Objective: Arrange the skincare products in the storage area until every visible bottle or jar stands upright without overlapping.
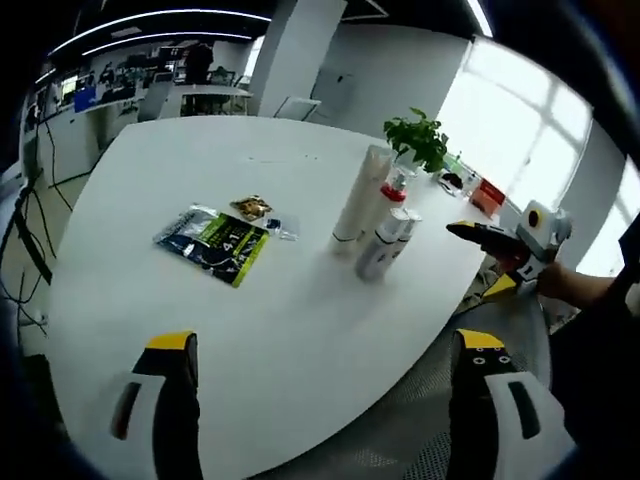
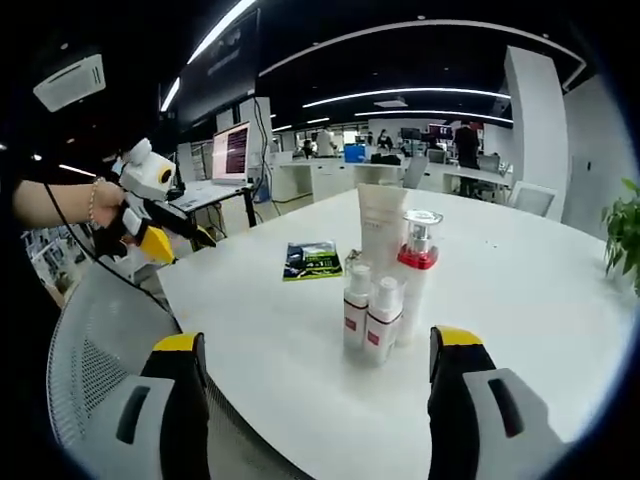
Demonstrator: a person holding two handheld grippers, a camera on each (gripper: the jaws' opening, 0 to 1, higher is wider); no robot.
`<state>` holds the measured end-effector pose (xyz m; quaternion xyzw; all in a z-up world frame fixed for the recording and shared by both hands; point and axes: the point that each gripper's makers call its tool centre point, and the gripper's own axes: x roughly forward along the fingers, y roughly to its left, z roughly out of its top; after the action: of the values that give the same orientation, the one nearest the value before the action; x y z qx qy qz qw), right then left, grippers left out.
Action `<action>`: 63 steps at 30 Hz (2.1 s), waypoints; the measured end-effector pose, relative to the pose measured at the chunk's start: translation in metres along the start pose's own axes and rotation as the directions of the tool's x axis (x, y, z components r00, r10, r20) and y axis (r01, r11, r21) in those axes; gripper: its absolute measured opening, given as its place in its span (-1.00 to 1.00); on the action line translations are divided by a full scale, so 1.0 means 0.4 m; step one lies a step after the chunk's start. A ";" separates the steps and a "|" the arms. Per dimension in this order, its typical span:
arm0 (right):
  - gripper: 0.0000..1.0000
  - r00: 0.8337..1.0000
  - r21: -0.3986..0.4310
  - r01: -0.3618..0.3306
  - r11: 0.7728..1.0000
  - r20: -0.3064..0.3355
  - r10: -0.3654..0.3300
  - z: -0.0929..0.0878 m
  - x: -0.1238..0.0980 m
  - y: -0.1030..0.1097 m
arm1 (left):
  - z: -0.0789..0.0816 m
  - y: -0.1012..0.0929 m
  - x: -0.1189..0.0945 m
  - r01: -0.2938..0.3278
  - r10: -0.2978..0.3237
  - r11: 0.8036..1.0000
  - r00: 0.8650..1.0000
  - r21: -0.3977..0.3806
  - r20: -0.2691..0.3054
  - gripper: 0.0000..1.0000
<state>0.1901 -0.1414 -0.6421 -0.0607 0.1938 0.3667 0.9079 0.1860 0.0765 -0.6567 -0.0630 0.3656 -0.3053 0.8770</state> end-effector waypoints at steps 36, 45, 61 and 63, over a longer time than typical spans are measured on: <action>0.80 1.000 -0.006 0.005 1.000 -0.027 -0.005 -0.012 0.007 -0.004 | 0.043 0.070 0.069 -0.247 0.252 0.955 0.968 -0.165 0.008 0.98; 0.78 0.999 0.007 0.027 1.000 -0.029 -0.027 -0.013 0.007 -0.018 | 0.099 0.126 0.122 -0.358 0.375 0.908 0.926 -0.219 0.042 0.98; 0.78 0.997 0.025 0.050 0.998 -0.062 -0.048 -0.029 0.011 -0.030 | 0.171 0.221 0.244 -0.440 0.448 0.870 0.894 -0.221 -0.016 0.98; 0.78 0.996 0.030 0.054 0.998 -0.069 -0.052 -0.033 0.013 -0.033 | 0.181 0.241 0.270 -0.455 0.460 0.870 0.888 -0.190 -0.018 0.98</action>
<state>0.1984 -0.1511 -0.6567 -0.0638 0.2290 0.3372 0.9109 0.3413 0.0830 -0.7015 -0.0620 0.3854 -0.0521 0.9192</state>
